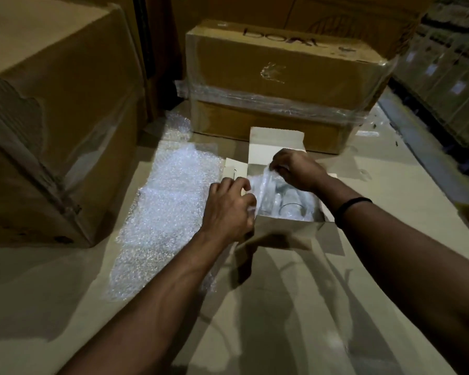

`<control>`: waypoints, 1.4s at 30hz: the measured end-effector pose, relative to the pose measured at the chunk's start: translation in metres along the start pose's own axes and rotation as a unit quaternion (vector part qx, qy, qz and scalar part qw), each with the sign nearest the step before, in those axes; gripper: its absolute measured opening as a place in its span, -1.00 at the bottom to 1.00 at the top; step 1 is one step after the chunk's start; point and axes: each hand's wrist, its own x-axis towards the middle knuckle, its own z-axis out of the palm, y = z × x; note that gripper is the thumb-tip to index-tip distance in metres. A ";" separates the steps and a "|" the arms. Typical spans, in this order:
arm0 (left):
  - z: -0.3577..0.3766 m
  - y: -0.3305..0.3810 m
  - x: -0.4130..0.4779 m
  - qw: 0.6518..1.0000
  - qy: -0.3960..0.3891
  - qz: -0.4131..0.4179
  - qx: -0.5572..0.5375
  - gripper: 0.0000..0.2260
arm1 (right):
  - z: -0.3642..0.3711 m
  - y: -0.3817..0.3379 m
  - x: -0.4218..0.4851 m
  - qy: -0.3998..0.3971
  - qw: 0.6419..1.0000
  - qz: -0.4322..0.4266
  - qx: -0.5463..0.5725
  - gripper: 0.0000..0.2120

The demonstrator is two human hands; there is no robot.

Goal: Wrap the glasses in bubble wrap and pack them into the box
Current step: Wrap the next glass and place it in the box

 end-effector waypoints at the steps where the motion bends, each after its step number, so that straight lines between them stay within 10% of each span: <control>1: -0.001 0.000 0.006 1.000 -0.021 0.007 0.020 -0.83 | 0.005 0.001 0.007 -0.015 1.000 -0.012 -0.001 -0.80; 16: 0.003 0.026 0.034 0.946 -0.311 -0.041 0.086 -0.37 | 0.027 -0.009 0.047 -0.258 0.959 0.003 -0.114 -0.50; 21: 0.004 0.023 0.025 0.976 -0.202 -0.033 0.077 -0.35 | 0.001 -0.019 0.036 -0.122 0.973 -0.088 -0.176 -0.59; 31: 0.014 0.037 0.026 0.947 -0.297 -0.078 0.096 -0.22 | 0.021 -0.038 0.040 -0.335 0.900 -0.076 -0.268 -0.55; 37: 0.004 0.034 0.027 0.974 -0.198 -0.099 0.047 -0.23 | -0.002 -0.026 0.044 -0.166 0.972 -0.013 -0.164 -0.61; 42: 0.009 0.041 0.028 0.954 -0.273 -0.087 0.088 -0.23 | 0.002 -0.045 0.044 -0.250 0.946 0.011 -0.207 -0.58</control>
